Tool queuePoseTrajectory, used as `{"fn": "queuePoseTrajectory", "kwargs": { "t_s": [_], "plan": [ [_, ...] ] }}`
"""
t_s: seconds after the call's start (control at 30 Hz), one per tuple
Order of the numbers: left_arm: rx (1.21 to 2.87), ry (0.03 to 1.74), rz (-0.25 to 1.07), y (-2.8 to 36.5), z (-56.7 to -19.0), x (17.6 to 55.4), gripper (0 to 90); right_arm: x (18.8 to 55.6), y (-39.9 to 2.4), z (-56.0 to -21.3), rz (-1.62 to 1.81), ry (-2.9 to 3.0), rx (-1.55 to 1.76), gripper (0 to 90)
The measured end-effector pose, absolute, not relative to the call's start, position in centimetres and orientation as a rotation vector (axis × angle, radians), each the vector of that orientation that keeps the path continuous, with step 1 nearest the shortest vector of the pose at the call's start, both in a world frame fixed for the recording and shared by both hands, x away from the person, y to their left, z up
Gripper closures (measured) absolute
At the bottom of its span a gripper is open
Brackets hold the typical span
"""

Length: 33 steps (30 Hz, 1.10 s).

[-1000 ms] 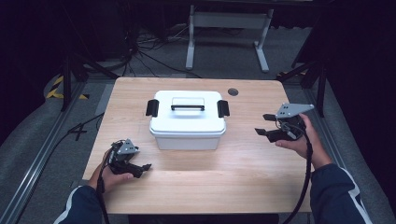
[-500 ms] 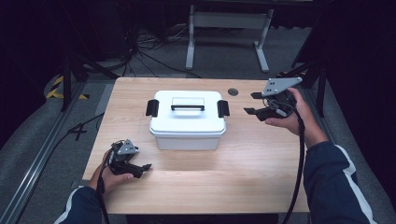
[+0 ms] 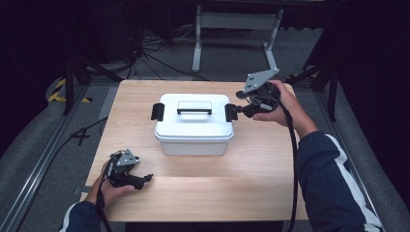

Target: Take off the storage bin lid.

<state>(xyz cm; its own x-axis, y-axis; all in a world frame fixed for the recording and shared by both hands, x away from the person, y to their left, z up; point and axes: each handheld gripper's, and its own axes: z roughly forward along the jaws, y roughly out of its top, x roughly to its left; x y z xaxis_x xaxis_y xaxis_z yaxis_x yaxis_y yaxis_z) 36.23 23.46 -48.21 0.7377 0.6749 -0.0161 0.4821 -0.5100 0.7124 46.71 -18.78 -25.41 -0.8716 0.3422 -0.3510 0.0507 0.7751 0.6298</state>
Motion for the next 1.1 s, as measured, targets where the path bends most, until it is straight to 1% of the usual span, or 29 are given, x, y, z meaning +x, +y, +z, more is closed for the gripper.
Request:
{"fn": "queuePoseTrajectory", "kwargs": {
  "t_s": [0.07, 0.27, 0.33, 0.6, 0.7, 0.73, 0.83, 0.87, 0.9, 0.97, 1.1],
  "plan": [
    [2.209, 0.873, 0.34, 23.5, -48.2, 36.1, 12.1, 46.9, -18.4, -25.5, 0.881, 2.526, 0.289, 49.0],
    [2.208, 0.886, 0.34, 23.8, -48.2, 35.7, 12.2, 47.8, -15.3, -26.6, 0.838, 2.606, 0.201, 54.2],
    [2.208, 0.886, 0.339, 23.8, -48.2, 35.7, 12.2, 47.9, -15.0, -26.8, 0.833, 2.611, 0.198, 54.5],
    [2.206, 0.889, 0.34, 23.8, -48.2, 35.7, 12.2, 49.2, -11.0, -27.5, 0.745, 2.682, 0.125, 60.0],
    [2.206, 0.889, 0.337, 23.8, -48.2, 35.7, 12.2, 49.6, -9.7, -27.7, 0.679, 2.701, 0.079, 66.1],
    [2.206, 0.889, 0.337, 23.8, -48.2, 35.7, 12.2, 49.6, -9.7, -27.7, 0.679, 2.701, 0.079, 66.1],
    [2.212, 0.887, 0.337, 23.9, -48.2, 35.7, 12.2, 49.6, -8.5, -27.8, 0.599, 2.71, 0.079, 70.3],
    [2.207, 0.887, 0.334, 23.9, -48.2, 35.7, 12.2, 49.7, -7.7, -27.9, 0.517, 2.727, 0.039, 74.6],
    [2.209, 0.884, 0.334, 23.9, -48.2, 35.7, 12.2, 49.7, -7.7, -27.9, 0.517, 2.727, 0.039, 74.6],
    [2.208, 0.886, 0.333, 23.9, -48.2, 35.7, 12.2, 49.7, -7.2, -27.9, 0.456, 2.725, 0.012, 82.0],
    [2.209, 0.884, 0.331, 23.9, -48.2, 35.7, 12.2, 49.6, -6.7, -27.7, 0.405, 2.746, -0.02, 84.1]
  ]
}}
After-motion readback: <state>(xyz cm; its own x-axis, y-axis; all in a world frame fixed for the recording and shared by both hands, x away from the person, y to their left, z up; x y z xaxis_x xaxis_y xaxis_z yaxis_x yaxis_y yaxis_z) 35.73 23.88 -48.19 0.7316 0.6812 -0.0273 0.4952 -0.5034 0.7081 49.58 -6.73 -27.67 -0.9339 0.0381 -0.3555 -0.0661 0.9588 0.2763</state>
